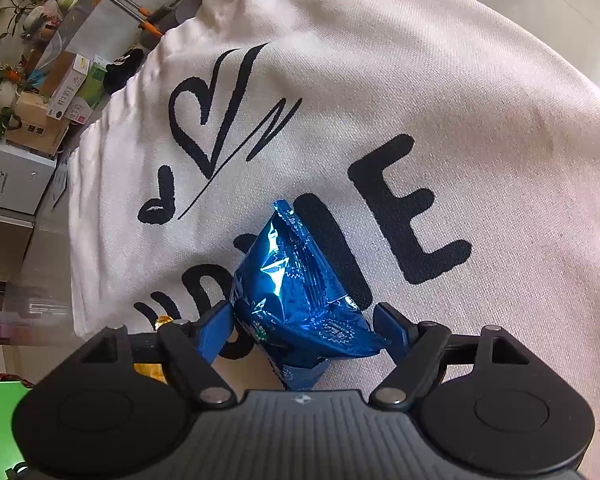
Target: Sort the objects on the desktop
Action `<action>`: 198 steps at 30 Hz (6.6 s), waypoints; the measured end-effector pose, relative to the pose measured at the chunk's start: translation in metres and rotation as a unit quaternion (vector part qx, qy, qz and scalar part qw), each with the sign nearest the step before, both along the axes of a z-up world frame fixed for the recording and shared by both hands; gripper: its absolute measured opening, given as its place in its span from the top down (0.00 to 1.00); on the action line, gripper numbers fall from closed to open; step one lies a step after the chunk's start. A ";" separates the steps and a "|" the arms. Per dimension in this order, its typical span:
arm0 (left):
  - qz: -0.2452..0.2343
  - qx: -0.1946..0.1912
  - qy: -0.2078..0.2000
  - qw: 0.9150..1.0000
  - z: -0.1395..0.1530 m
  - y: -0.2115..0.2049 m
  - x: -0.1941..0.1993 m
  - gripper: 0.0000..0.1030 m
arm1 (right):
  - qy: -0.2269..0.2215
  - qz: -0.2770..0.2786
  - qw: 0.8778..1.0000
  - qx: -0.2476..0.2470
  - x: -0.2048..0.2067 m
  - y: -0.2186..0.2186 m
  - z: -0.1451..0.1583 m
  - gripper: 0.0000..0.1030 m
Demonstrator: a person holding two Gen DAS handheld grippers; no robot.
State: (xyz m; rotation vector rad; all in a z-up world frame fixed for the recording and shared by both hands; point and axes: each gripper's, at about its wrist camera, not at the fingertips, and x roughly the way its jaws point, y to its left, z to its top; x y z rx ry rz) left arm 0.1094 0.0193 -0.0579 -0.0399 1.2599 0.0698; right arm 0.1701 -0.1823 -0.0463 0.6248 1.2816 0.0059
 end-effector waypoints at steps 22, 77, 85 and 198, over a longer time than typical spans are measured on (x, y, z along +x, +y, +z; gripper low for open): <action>0.024 -0.057 -0.060 0.996 0.040 0.012 0.000 0.45 | -0.041 0.011 0.999 0.006 -0.005 0.001 0.017 0.44; 0.045 -0.075 -0.147 0.985 0.141 0.076 -0.146 0.45 | -0.141 0.097 0.984 0.051 -0.237 0.051 0.074 0.44; 0.056 -0.074 -0.140 0.986 0.137 0.086 -0.150 0.45 | -0.137 0.119 0.983 0.037 -0.251 0.058 0.071 0.44; 0.139 0.027 -0.099 0.985 0.141 0.130 -0.102 0.01 | -0.137 0.217 0.954 -0.151 -0.148 0.129 0.103 0.13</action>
